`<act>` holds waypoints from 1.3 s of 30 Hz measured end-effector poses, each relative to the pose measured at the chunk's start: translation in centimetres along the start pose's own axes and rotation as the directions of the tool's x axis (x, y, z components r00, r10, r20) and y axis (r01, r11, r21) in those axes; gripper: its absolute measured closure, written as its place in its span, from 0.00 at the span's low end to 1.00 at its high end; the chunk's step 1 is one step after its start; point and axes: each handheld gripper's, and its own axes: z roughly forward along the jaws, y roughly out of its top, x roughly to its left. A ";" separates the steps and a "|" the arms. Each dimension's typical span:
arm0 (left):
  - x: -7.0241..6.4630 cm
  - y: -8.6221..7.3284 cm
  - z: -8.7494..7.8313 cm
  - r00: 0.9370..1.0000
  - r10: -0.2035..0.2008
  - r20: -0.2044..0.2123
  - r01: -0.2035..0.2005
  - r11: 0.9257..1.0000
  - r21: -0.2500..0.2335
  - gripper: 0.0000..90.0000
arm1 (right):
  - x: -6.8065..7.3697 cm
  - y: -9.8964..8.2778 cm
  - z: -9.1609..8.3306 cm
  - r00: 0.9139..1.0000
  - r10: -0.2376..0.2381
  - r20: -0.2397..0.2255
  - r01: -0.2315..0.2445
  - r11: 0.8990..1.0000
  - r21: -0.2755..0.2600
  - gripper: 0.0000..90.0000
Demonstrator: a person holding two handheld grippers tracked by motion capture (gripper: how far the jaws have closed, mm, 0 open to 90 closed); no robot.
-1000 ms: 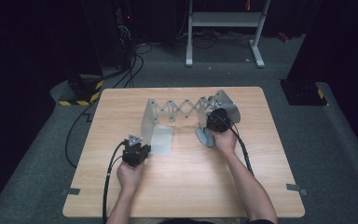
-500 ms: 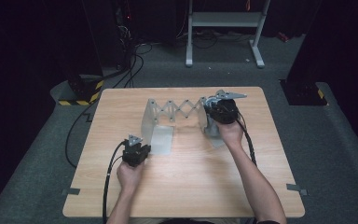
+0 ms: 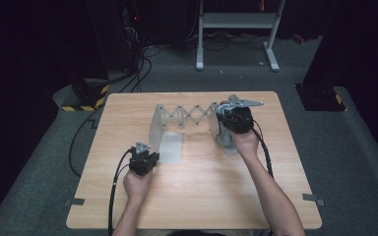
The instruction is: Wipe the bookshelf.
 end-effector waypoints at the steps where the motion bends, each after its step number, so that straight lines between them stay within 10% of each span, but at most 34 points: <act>1: 0.0 0.0 0.0 1.000 0.001 -0.001 -0.001 1.000 0.000 0.92 | 0.1 -0.3 -0.1 1.000 0.001 -0.002 -0.001 1.000 0.001 0.92; 26: 0.0 0.0 0.0 1.000 0.003 0.005 -0.003 1.000 0.001 0.92 | -0.2 -6.6 4.2 0.999 0.043 0.014 -0.045 0.982 0.185 0.92; 39: 0.0 0.0 0.0 1.000 0.003 0.008 -0.003 1.000 -0.002 0.92 | 0.8 -1.9 -2.1 0.999 -0.019 -0.027 0.019 1.000 0.006 0.92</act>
